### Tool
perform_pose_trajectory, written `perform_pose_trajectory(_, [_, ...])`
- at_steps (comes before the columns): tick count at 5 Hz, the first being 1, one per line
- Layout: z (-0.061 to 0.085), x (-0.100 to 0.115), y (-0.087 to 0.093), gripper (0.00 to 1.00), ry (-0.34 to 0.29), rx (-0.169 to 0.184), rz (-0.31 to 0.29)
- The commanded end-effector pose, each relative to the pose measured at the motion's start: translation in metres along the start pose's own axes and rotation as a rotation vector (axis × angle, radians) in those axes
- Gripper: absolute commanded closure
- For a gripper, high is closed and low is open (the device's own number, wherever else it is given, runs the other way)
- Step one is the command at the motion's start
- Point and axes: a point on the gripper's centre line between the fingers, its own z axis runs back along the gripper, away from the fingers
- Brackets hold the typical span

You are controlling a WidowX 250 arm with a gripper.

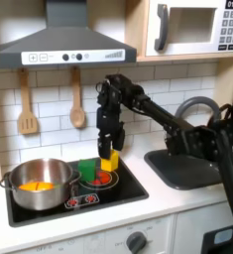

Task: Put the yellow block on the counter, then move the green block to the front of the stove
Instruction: 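Put the yellow block on the counter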

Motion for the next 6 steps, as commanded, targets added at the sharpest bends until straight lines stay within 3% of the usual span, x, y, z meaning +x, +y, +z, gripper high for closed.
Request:
perform_pose_trajectory(1, [0.001, -0.002, 0.005, 0.0, -0.002, 0.015, -0.005])
perform_pose_trajectory(3, [-0.016, -0.005, 0.006, 0.0, 0.037, 0.046, -0.022])
perform_pose_trajectory(5, [-0.014, -0.005, 0.007, 0.0, 0.031, 0.045, -0.022])
perform_pose_trajectory(6, [-0.014, -0.005, 0.007, 1.0, 0.031, 0.045, -0.022])
